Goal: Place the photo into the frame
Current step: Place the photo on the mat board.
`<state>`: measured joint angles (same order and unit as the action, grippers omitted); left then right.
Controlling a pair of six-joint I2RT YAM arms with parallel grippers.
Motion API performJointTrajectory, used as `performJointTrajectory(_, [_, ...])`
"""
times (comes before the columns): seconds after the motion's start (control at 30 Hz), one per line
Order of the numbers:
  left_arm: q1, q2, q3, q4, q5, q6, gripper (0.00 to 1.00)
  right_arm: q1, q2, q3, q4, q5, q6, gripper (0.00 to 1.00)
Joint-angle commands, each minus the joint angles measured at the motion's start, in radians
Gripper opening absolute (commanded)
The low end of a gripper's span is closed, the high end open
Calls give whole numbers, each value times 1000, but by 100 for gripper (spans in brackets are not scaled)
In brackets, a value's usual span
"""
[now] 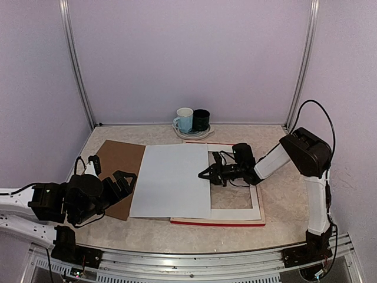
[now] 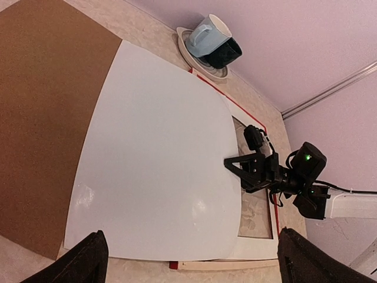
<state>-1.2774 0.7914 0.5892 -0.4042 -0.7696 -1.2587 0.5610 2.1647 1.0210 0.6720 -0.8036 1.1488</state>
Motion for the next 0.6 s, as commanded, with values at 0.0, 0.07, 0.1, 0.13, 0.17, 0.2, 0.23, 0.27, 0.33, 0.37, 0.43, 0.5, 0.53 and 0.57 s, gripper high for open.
performJointTrajectory(0.0, [-7, -5, -15, 10, 0, 8, 99, 8, -15, 20, -30, 5, -35, 4])
performJointTrajectory(0.07, [-7, -7, -15, 9, -2, 8, 99, 7, -34, 25, -87, 13, -72, 2])
performJointTrajectory(0.1, [-8, -9, -15, 9, -2, 8, 99, 7, -45, 28, -113, 17, -90, 2])
performJointTrajectory(0.13, [-7, -9, -15, 10, -2, 8, 99, 5, -55, 31, -139, 21, -107, 2])
performJointTrajectory(0.17, [-9, -9, -15, 10, -2, 9, 99, 4, -64, 32, -166, 27, -126, 1])
performJointTrajectory(0.2, [-8, -9, -13, 10, -2, 10, 99, 3, -74, 35, -194, 34, -144, 1])
performJointTrajectory(0.23, [-8, -11, -14, 9, -2, 11, 99, 0, -84, 37, -220, 41, -160, 1])
performJointTrajectory(0.27, [-7, -12, -14, 9, -3, 11, 99, -3, -94, 39, -246, 47, -177, 1])
performJointTrajectory(0.33, [-8, -13, -14, 10, -4, 14, 99, -9, -116, 40, -288, 59, -206, 1])
performJointTrajectory(0.37, [-7, -16, -13, 10, -5, 15, 99, -12, -126, 40, -308, 64, -221, 1])
performJointTrajectory(0.43, [-8, -16, -10, 8, -6, 18, 99, -18, -144, 40, -344, 73, -247, 0])
performJointTrajectory(0.5, [-8, -16, -8, 8, -8, 21, 99, -24, -159, 42, -379, 79, -271, 0])
performJointTrajectory(0.53, [-8, -16, -7, 8, -8, 21, 99, -26, -166, 44, -395, 82, -284, 0])
performJointTrajectory(0.57, [-8, -15, -5, 9, -8, 22, 99, -28, -173, 43, -411, 84, -295, 0])
